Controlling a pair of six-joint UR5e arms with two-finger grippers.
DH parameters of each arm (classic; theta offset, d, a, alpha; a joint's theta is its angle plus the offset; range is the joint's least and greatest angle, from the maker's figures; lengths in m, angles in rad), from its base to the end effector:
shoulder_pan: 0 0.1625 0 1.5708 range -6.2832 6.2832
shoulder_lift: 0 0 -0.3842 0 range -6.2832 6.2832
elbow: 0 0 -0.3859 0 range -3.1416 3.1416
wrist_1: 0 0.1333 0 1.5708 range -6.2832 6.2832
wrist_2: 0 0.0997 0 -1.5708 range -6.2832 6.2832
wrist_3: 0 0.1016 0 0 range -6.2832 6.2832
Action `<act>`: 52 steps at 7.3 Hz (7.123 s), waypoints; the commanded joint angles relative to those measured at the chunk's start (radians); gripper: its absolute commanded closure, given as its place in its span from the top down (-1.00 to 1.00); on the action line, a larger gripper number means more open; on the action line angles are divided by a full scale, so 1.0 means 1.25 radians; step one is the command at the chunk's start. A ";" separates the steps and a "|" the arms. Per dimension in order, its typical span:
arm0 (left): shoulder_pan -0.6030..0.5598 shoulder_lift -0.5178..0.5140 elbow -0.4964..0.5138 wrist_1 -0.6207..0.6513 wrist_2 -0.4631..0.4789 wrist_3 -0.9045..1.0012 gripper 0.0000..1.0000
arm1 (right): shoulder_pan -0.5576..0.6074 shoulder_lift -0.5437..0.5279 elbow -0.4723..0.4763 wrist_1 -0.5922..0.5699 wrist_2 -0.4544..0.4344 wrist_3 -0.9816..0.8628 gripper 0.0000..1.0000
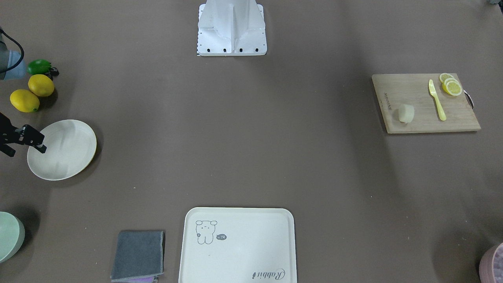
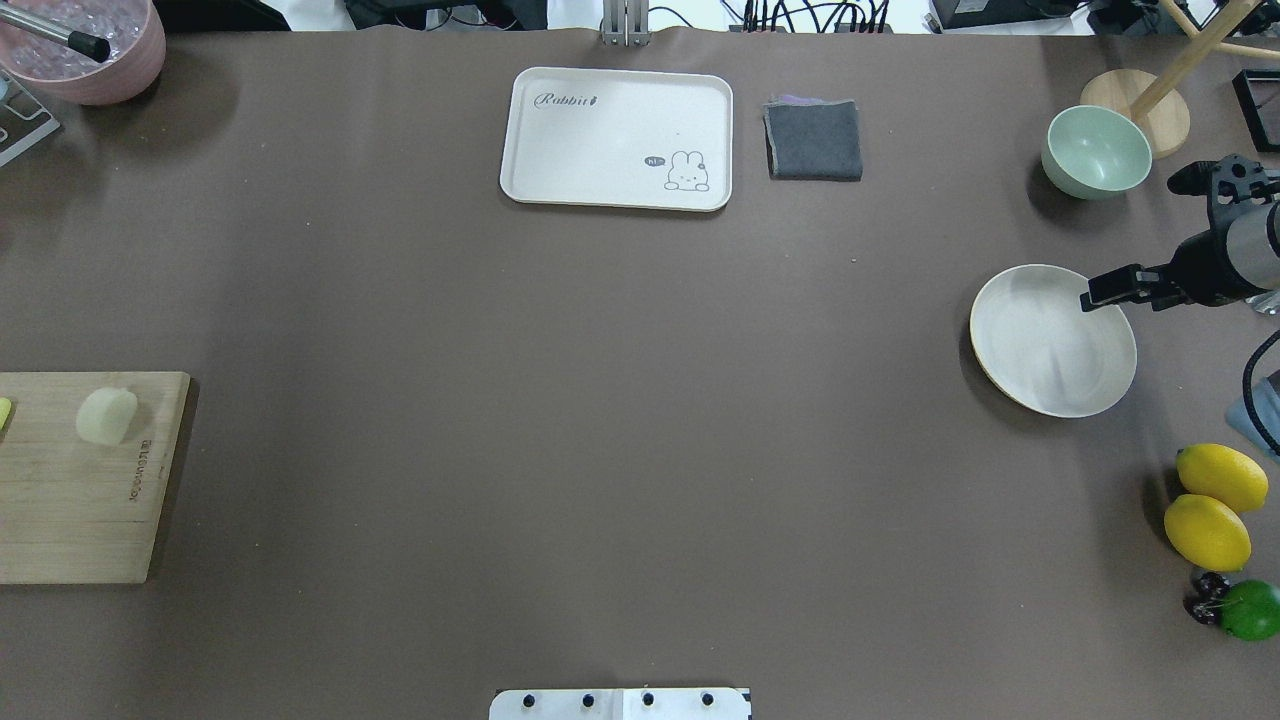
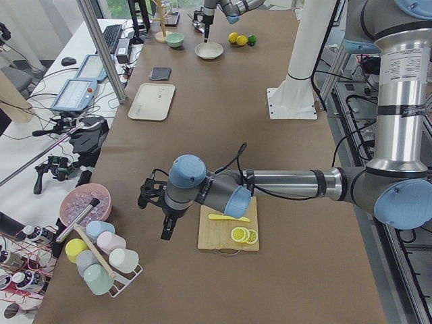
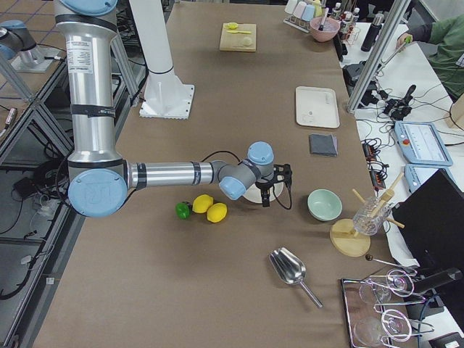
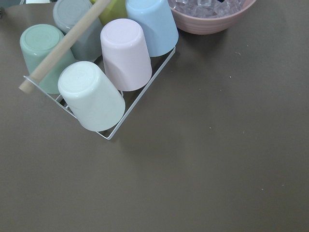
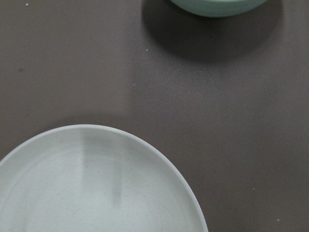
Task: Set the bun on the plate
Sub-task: 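Reach the right gripper to the white plate's rim and grasp it, then slide the white plate with the right gripper toward the table center, then open the right gripper off the plate while the left gripper reaches the bun, then withdraw the right arm while the left gripper grasps the white bun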
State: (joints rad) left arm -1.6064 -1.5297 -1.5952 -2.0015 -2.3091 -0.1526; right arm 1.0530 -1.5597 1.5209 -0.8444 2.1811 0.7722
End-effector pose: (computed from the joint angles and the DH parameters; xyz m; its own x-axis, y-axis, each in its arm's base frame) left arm -0.0824 -0.4889 0.5815 0.7351 0.1023 -0.6702 0.1460 0.9414 0.3039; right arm -0.1920 -0.4888 0.5627 0.6480 -0.0485 0.7601 -0.0972 0.9846 0.1457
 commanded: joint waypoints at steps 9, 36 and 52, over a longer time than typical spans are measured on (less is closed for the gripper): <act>-0.001 0.004 0.008 -0.009 -0.001 -0.003 0.96 | -0.031 0.001 -0.007 0.010 0.001 0.053 -1.00; 0.589 0.179 -0.257 -0.242 0.263 -0.603 0.95 | -0.377 0.405 0.148 -0.253 -0.219 0.526 0.99; 0.640 0.144 -0.129 -0.318 0.290 -0.550 0.24 | -0.071 0.185 0.228 -0.424 0.018 0.039 0.99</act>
State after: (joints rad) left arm -0.8073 -1.3511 -1.7622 -2.3972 -1.9466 -0.8406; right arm 0.9106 -1.2817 1.8053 -1.3532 2.1611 0.9341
